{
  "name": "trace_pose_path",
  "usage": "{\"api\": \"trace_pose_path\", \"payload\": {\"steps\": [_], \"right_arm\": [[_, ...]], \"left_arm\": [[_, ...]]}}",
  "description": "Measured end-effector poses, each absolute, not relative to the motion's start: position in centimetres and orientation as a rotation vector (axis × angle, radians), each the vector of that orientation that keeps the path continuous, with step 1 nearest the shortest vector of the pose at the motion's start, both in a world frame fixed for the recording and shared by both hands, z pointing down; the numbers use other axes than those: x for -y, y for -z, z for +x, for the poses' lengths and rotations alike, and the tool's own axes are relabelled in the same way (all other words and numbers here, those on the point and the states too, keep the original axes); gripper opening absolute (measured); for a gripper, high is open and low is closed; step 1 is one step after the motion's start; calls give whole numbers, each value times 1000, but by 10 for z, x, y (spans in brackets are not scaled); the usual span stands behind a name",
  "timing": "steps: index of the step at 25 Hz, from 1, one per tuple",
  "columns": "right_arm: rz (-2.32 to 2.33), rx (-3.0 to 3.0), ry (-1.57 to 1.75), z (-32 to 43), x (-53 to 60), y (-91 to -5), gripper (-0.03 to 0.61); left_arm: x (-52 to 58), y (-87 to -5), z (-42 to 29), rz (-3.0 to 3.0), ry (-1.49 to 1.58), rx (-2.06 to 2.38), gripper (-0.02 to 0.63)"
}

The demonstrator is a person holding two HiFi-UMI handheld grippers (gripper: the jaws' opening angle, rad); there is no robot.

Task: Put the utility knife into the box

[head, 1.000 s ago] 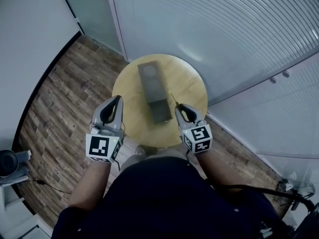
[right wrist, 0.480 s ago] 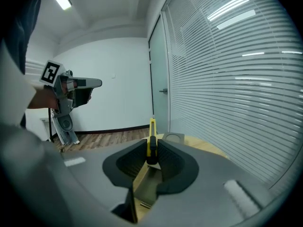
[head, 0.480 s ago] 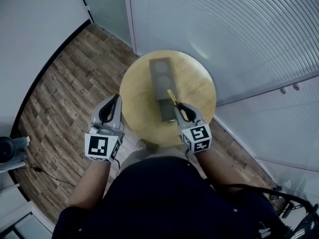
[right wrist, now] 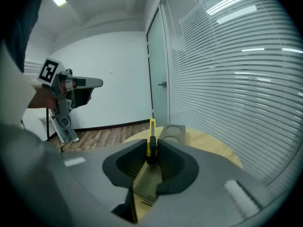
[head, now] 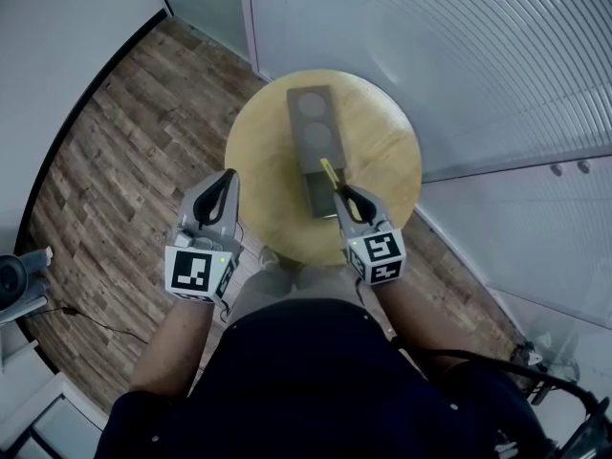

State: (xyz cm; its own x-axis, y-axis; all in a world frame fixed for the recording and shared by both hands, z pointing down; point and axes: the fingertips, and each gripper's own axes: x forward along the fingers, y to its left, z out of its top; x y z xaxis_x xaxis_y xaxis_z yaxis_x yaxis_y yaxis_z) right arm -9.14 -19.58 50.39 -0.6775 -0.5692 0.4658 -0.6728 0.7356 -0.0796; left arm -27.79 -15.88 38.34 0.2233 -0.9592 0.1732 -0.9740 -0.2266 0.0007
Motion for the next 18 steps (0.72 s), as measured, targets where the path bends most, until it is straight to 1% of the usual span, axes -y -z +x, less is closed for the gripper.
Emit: {"api": "trace_pose_path", "payload": {"steps": [6, 18], "right_arm": [[955, 2491, -417, -98, 198, -534, 75], [959, 2398, -524, -84, 202, -597, 75]], "left_arm": [[165, -421, -274, 2341, -272, 1807, 3], [172, -477, -261, 2290, -325, 1709, 3]]}}
